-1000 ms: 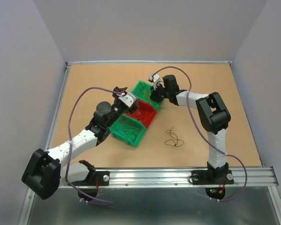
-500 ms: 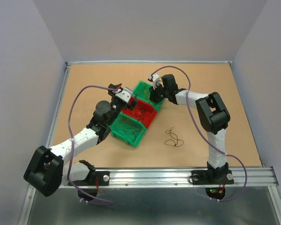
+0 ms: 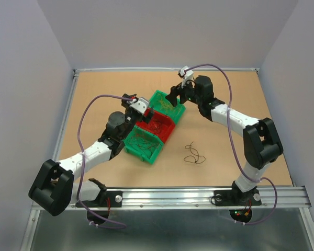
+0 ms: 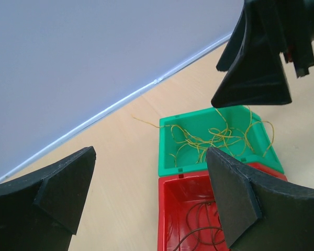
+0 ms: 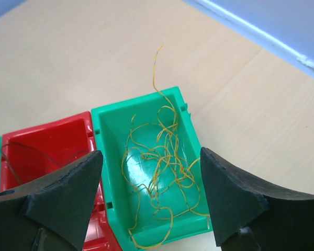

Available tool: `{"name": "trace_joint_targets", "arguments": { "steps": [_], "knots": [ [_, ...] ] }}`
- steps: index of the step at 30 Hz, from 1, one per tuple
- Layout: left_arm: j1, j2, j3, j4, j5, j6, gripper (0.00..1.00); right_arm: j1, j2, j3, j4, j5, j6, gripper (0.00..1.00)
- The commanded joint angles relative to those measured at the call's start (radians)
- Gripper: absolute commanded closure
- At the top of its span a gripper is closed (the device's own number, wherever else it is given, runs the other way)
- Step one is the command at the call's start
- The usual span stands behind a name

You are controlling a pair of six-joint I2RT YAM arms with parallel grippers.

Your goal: Untangle the cables

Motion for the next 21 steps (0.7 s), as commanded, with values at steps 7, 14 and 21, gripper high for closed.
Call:
{"name": "trace_joint_targets", "arguments": {
  "steps": [7,14,21],
  "knots": [
    [0.001,-0.025,0.037,0.04,0.005,-0.004,0.01,0.029,-0.166,-0.076,-0.267,0.325,0.171,0.02],
    [0.002,-0.039,0.032,0.041,0.005,-0.004,0.01,0.118,-0.423,-0.395,-0.33,0.467,0.353,0.0],
    [0.002,-0.04,0.028,0.04,0.058,-0.009,0.01,0.314,-0.471,-0.489,-0.482,0.772,0.594,0.0]
  ]
}}
